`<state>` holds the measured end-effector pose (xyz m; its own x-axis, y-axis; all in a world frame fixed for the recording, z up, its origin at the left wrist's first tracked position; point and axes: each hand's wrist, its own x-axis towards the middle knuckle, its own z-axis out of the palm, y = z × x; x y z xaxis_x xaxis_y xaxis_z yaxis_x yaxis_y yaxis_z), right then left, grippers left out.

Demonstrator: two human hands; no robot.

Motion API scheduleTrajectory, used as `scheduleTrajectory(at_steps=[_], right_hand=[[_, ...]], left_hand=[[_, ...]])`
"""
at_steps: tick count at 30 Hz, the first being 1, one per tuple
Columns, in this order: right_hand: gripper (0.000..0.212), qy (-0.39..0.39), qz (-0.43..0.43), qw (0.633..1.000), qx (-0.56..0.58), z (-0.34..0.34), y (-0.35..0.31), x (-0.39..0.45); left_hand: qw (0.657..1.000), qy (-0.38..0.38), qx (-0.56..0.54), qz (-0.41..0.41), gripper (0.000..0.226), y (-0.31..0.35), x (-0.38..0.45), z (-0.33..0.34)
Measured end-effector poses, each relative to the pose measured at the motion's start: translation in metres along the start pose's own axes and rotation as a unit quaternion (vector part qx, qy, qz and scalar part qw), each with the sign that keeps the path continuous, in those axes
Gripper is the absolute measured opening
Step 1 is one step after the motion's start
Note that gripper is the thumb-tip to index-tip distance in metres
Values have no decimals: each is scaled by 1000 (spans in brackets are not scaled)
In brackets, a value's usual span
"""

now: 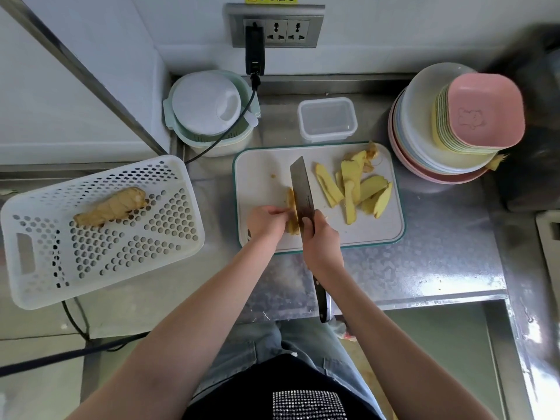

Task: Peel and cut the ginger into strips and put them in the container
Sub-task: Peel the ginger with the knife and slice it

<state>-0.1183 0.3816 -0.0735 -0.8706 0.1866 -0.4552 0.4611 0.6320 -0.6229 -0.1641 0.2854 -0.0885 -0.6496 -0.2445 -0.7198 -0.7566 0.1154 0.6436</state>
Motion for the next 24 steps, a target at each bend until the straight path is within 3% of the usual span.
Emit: scheduleTrajectory(at_steps=[13, 24], right_hand=[[19, 1, 12, 999, -38, 13, -3, -2], [22, -11, 16, 995, -99, 15, -10, 3]], left_hand=[[998, -1, 39, 41, 7, -3, 0, 0], [999, 9, 32, 15, 2, -2, 6, 3]])
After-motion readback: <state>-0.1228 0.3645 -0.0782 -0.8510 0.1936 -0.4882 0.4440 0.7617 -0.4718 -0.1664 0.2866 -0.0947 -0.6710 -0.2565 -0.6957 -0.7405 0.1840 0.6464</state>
